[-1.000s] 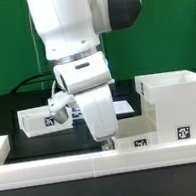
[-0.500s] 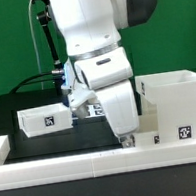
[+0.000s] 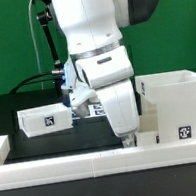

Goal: Assemble drawer

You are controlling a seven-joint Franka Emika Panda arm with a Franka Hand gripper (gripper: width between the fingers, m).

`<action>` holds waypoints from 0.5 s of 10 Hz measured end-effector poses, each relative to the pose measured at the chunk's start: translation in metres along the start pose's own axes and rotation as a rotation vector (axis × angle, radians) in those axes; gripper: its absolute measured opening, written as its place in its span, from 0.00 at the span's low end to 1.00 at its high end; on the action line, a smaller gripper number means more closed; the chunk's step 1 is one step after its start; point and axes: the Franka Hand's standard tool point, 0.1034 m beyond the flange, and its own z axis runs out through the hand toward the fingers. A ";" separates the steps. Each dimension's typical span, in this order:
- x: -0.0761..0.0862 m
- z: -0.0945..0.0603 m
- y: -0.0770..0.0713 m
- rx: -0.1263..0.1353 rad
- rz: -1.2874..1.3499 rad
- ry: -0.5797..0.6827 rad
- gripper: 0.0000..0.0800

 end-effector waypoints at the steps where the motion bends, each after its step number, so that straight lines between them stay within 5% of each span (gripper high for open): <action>1: 0.006 0.002 0.000 0.003 0.003 0.002 0.81; 5: 0.025 0.005 0.000 0.007 -0.017 -0.009 0.81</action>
Offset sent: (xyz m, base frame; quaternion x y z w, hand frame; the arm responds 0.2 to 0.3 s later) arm 0.0041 0.0273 0.0035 -0.0065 -0.0129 -0.0350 0.9993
